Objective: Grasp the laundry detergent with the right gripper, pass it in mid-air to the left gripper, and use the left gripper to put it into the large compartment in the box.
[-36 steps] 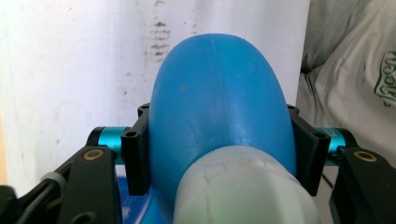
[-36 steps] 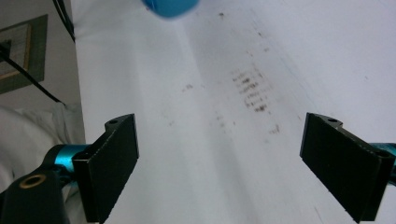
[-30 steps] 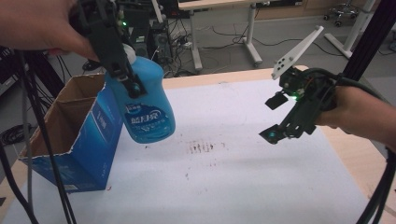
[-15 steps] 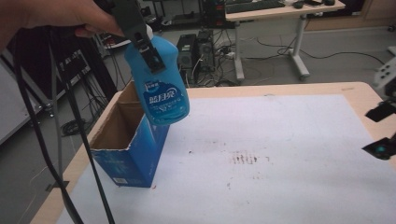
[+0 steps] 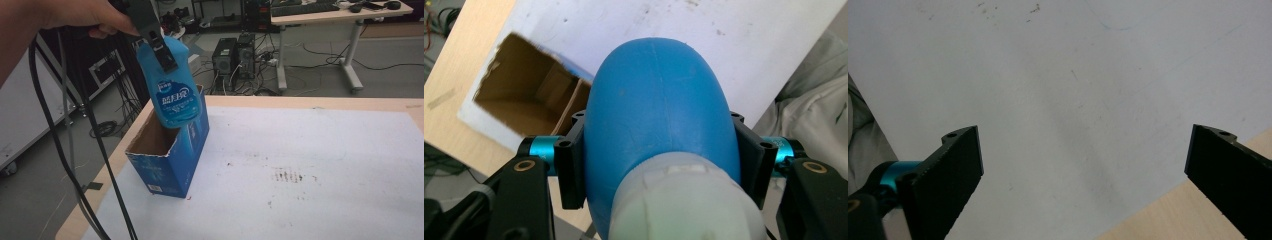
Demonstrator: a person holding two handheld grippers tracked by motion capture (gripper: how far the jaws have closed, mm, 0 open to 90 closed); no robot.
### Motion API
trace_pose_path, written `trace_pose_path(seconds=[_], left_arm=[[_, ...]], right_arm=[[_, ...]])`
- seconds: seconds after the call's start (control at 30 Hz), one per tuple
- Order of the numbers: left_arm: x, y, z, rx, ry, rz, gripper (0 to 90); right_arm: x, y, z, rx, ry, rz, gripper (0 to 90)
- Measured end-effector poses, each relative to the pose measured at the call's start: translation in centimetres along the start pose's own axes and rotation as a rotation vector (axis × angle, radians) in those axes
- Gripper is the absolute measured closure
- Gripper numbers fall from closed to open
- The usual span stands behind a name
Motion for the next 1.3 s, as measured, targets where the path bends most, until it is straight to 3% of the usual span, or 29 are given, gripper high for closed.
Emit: trace_pose_path(seconds=[0.23, 0.57, 0.83, 0.97, 1.3], left_arm=[[-1.6, -0.5, -2.1, 0.008, -0.06, 0.033, 37.5], [-2.9, 1.1, -4.1, -0.005, -0.093, 0.041, 37.5], [-3.5, 3.9, -5.2, -0.012, -0.081, 0.025, 37.5], [-3.8, 5.8, -5.6, -0.025, -0.075, 0.025, 37.5], [-4.6, 10.0, -6.4, -0.067, -0.064, 0.02, 37.5]], right_arm=[[0.3, 0.0, -0.2, 0.004, 0.007, 0.006, 1.4], [-0.1, 0.1, -0.2, -0.005, 0.006, 0.025, 1.4], [-0.4, 1.0, -0.8, -0.03, 0.016, 0.051, 1.4], [-1.0, 1.3, -1.2, -0.052, 0.024, 0.09, 1.4], [-0.9, 1.5, -1.3, -0.055, 0.029, 0.085, 1.4]])
Point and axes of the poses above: each handheld gripper's, and its own axes: y roughly forward along the jaws, z roughly out of its top, x roughly to its right, the point moved 10 cm from there along y, roughly forward along the jaws, and after that the axes turned 9 degrees about -z, right-handed, at the moved point
